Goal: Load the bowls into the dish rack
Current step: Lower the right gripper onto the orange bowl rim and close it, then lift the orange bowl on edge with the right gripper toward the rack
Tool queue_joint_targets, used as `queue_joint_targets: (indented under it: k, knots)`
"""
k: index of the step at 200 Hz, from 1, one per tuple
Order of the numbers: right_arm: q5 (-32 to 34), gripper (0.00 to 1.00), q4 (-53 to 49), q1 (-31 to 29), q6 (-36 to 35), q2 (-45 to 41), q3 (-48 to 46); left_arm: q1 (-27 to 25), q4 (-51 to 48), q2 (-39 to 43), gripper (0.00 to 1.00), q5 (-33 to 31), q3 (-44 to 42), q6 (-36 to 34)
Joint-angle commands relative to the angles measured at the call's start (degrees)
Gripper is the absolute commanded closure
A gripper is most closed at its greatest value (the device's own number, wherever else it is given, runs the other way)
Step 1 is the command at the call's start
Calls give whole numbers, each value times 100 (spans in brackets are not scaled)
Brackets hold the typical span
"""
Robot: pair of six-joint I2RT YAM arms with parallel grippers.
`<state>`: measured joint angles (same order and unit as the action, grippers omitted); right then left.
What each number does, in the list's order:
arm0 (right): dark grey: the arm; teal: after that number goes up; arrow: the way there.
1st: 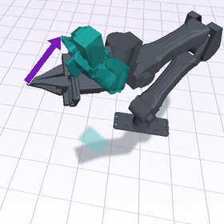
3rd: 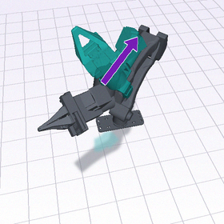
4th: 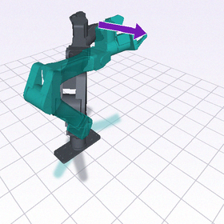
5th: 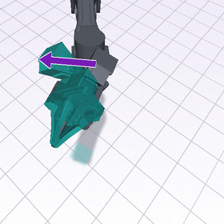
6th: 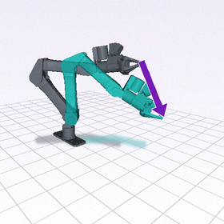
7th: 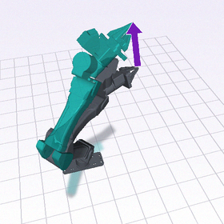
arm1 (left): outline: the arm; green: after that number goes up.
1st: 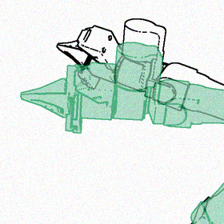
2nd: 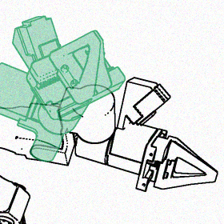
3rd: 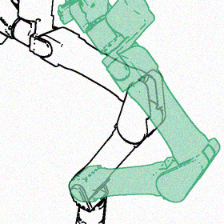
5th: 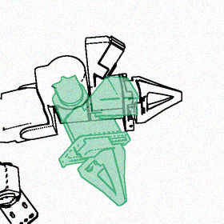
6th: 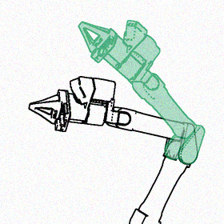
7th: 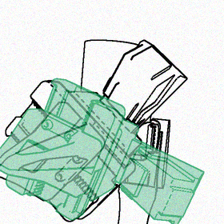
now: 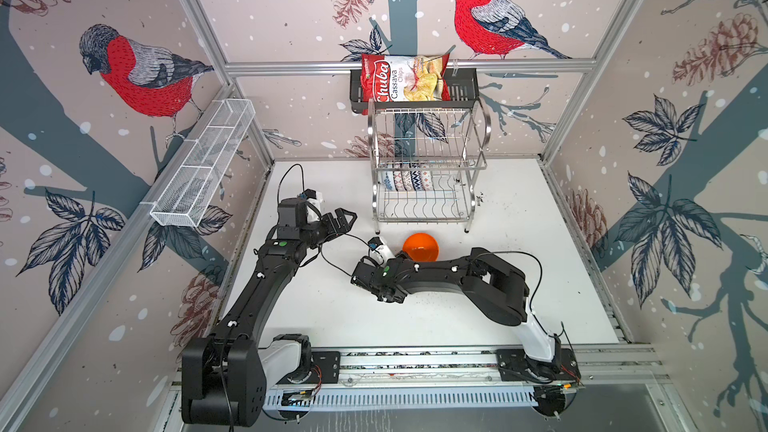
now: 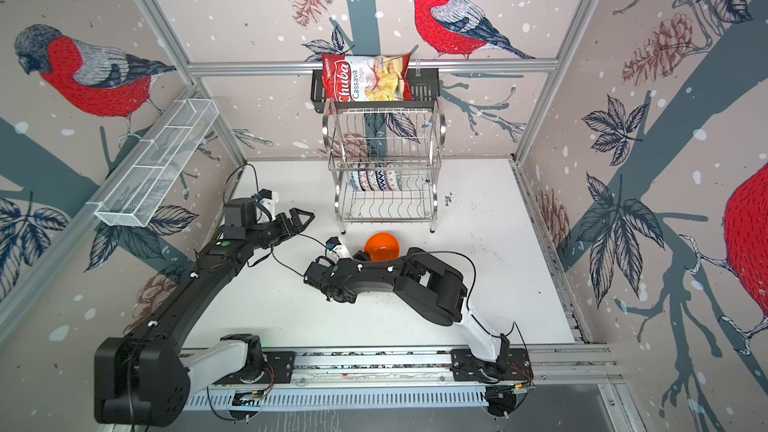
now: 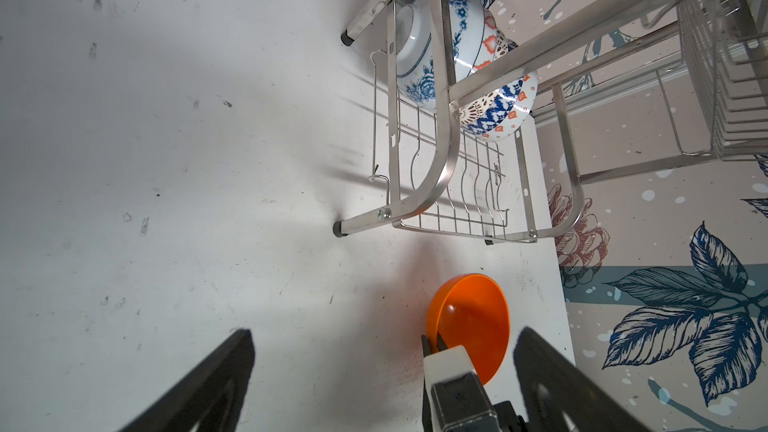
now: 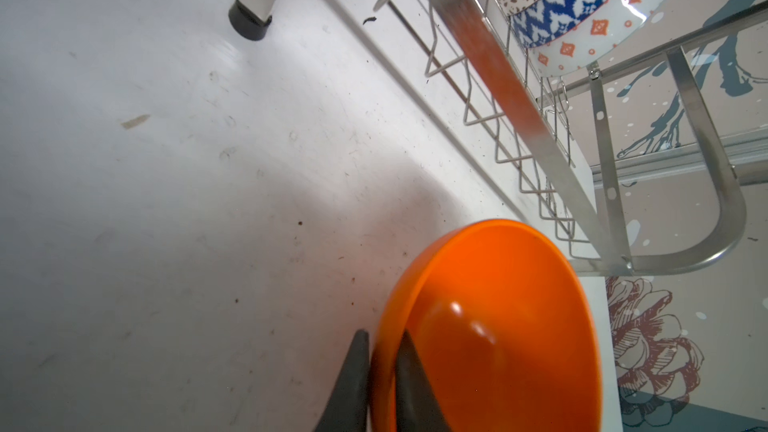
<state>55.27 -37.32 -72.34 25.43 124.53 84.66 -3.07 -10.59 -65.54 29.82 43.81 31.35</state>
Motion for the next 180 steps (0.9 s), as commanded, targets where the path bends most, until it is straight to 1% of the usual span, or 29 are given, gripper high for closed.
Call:
queue_joint_targets:
  k: [1, 9, 34, 46, 54, 62, 74, 88, 103, 121, 136, 156, 180]
  knots:
    - [47, 90, 300, 8, -221, -211, -134, 26, 193, 27, 2, 54, -4, -22]
    - [-78, 92, 494, 14, -318, -359, -245, 24, 189, 25, 2, 46, -9, -24]
    - [-586, 95, 1089, 92, -605, -936, -614, 26, 173, 33, 3, 9, 3, -41]
    - [-935, 97, 1407, 149, -724, -1298, -822, 26, 171, 35, 2, 14, -3, -41]
    - [-1291, 97, 1669, 234, -802, -1612, -1003, 21, 171, 32, 3, 10, 1, -42]
    - [-1776, 98, 1986, 370, -879, -1970, -1216, 26, 171, 35, 2, 12, -4, -35]
    - [-2694, 98, 2542, 619, -981, -2590, -1643, 26, 167, 26, 3, 13, 0, -42]
    - [-3928, 98, 3078, 1029, -1007, -3269, -2087, 26, 171, 33, 2, 14, 4, -37]
    - [-4957, 99, 3636, 1479, -998, -3910, -2518, 30, 171, 32, 2, 7, 1, -41]
    - [-6276, 99, 4182, 2151, -809, -4506, -2930, 27, 180, 31, 2, 23, -4, -40]
    - [-7310, 100, 4668, 2787, -491, -4816, -3214, 35, 189, 7, 2, 39, 2, -40]
    - [-8293, 100, 5379, 3526, 12, -5002, -3565, 32, 189, 5, 2, 44, -5, -36]
    - [-9110, 100, 6202, 4215, 630, -4941, -3831, 30, 180, 11, 2, 39, -4, -42]
